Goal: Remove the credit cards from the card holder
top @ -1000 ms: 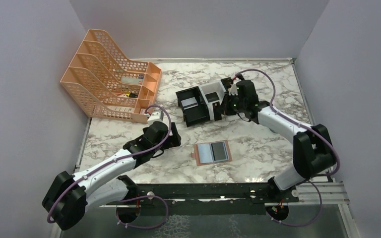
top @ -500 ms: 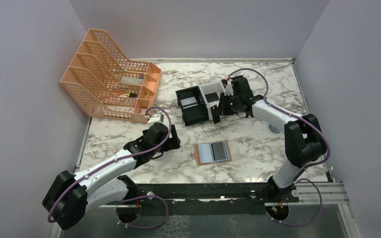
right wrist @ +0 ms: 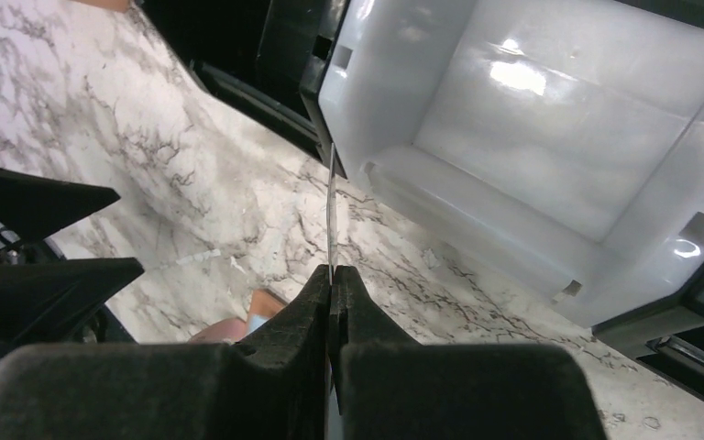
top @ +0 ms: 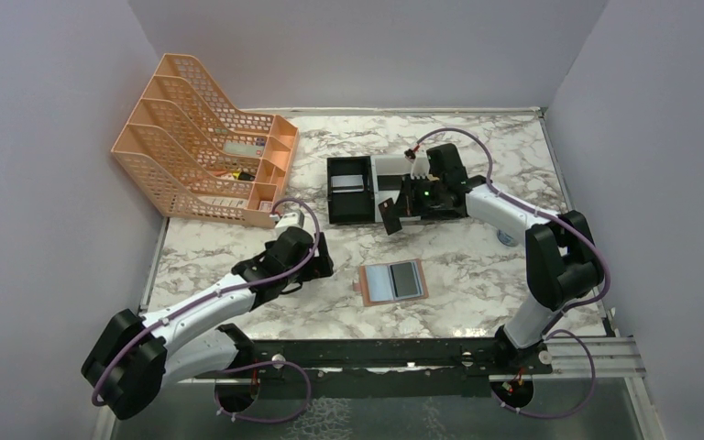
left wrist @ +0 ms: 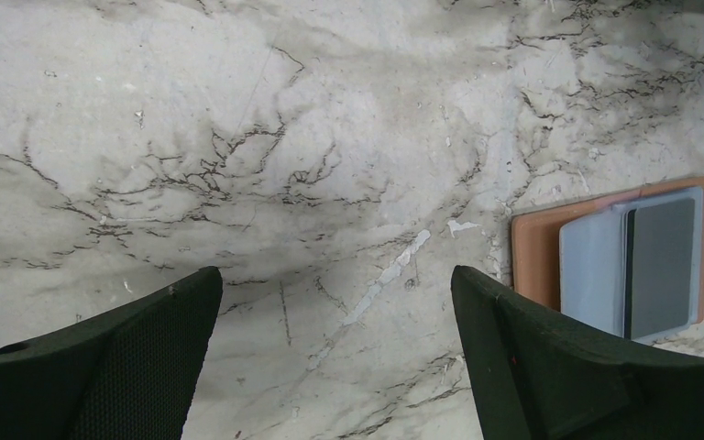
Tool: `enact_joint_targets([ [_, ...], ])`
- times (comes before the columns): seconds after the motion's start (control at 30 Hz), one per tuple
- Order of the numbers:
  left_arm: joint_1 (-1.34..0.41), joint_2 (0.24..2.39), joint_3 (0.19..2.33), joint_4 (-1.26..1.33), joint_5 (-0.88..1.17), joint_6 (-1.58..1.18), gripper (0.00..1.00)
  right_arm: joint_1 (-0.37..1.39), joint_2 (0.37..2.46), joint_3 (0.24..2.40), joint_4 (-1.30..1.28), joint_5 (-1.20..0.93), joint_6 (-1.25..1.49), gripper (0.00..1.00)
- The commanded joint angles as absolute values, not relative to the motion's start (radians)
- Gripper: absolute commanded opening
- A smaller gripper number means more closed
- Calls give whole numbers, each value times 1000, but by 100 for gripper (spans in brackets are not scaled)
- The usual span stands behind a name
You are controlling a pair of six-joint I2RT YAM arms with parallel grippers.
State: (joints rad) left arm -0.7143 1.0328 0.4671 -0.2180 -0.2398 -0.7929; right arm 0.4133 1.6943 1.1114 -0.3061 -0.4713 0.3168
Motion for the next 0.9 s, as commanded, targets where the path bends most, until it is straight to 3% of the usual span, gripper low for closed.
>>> enact_joint_targets([
  [0.0,-709,1053,500,-214,-225,-768,99,419,1677,1109,-296,-556,313,1],
  [0.27,-703,1078,531,-226,-226,-700,99,417,1579,1132,-298,-267,269,1],
  [0.47,-655,1129,615,-276,-203,-599,99,417,1458,1058,-72,-180,165,1],
  [0.7,-491,1112,706,-358,-147,-522,99,425,1391,892,214,-344,-205,1],
  [0.87,-474,1050,793,-446,-207,-499,99,477,1389,841,248,-239,-542,1],
])
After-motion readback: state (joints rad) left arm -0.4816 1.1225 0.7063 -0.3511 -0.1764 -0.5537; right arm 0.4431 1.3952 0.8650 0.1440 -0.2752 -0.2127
